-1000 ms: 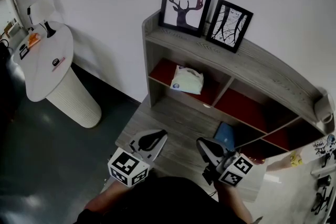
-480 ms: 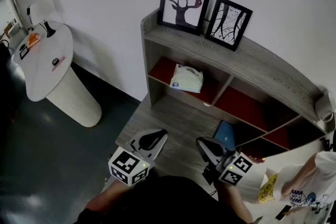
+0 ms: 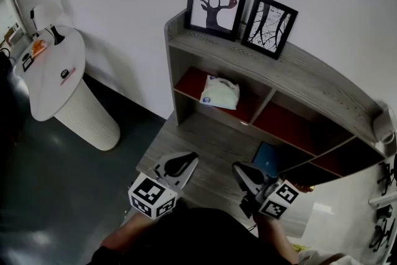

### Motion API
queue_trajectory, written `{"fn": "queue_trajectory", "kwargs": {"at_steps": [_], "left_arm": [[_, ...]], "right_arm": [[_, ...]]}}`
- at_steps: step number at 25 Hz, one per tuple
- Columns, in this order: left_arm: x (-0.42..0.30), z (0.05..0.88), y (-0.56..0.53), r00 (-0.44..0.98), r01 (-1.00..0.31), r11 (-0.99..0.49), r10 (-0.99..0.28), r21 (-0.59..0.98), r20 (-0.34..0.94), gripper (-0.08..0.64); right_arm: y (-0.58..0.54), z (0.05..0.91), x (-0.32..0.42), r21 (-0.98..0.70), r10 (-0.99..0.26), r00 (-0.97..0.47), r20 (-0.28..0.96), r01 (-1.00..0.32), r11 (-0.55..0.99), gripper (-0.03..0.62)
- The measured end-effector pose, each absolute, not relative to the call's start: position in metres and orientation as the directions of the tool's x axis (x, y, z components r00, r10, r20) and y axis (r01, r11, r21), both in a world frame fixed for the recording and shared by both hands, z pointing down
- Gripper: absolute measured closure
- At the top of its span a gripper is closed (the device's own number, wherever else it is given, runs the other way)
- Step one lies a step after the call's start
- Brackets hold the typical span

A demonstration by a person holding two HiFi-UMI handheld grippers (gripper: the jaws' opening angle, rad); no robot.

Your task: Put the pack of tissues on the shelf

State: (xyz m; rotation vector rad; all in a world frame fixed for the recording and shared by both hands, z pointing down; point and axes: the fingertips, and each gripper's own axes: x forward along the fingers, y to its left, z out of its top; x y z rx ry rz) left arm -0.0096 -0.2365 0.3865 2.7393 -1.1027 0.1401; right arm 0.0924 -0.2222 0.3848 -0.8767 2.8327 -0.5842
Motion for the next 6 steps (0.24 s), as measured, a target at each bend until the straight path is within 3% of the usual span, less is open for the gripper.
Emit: {"fn": "queue_trajectory", "kwargs": {"at_steps": [6], "left_arm": [[-0.0105,0.3882,-0.2411,0.717,-0.697,-0.704,-0.678,0.139,0.161,0.528]], "right_arm": [[-0.227,0.3847,0.0927,-0.386,-0.56,-0.828,-0.018,-0.511,0.768,0.575]]}}
